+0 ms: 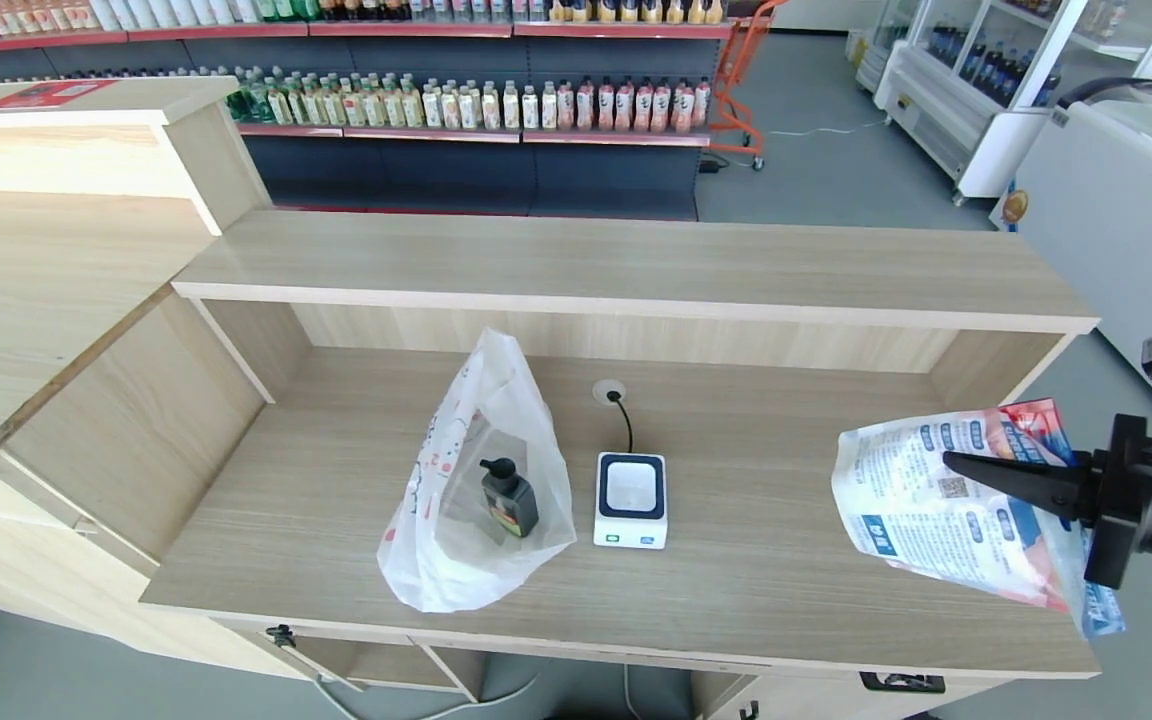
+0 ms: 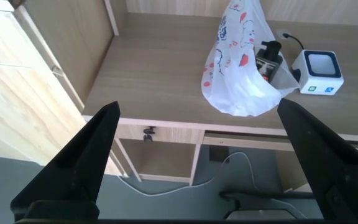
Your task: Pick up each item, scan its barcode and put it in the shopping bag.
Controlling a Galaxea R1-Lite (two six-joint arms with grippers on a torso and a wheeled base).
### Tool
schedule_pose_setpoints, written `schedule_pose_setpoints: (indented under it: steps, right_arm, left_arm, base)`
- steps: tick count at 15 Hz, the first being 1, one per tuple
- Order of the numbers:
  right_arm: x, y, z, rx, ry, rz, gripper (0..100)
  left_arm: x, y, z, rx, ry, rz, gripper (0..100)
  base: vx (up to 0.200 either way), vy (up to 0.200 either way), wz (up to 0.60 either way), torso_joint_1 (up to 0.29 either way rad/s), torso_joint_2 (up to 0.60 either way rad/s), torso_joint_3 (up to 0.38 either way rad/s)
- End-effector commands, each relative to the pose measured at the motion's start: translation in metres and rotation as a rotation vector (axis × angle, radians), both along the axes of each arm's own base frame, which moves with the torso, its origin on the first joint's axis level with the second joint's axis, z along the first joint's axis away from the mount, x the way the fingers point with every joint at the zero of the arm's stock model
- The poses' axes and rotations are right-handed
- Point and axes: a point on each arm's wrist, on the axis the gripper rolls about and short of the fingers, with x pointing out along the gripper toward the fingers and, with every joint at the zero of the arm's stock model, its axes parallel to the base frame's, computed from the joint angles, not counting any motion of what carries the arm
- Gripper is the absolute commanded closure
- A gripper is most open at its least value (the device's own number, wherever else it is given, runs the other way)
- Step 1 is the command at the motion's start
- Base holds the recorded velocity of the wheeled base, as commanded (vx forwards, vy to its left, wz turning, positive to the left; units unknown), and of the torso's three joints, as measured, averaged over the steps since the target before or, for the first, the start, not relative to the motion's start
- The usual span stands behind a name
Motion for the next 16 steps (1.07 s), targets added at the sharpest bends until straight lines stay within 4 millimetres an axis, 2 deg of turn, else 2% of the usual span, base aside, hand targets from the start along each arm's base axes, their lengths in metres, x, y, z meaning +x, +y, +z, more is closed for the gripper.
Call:
schedule_pose_setpoints:
  steps: [1,8,12,16]
  right_arm:
    - [0.001,-0.001,-0.001,0.000,0.005,-0.002,100]
    - [-0.006,-0.003,-0.006,0.022,0.054,-0.019,100]
    - [0.000,-0.002,-0.013,0.023,0.095,-0.014,100]
    - [0.007,0.003,-0.036,0.016,0.202,0.004,100]
  left_arm:
    - [0.000,0.000,0.000,-0.002,0.000,0.001,0]
    - [0.000,0.000,0.000,0.010,-0.001,-0.001,0]
    - [0.000,0.000,0.000,0.002,-0.001,-0.001,0]
    - [0.000,0.000,0.000,0.002,-0.001,0.001,0]
  base:
    - [0.000,0.000,0.00,0.000,0.00,0.000]
    - [0.200,0.000,0.00,0.002,0.00,0.006]
    - [0.200,0.000,0.00,0.015,0.00,0.000]
    - [0.000,0.000,0.00,0.000,0.00,0.000]
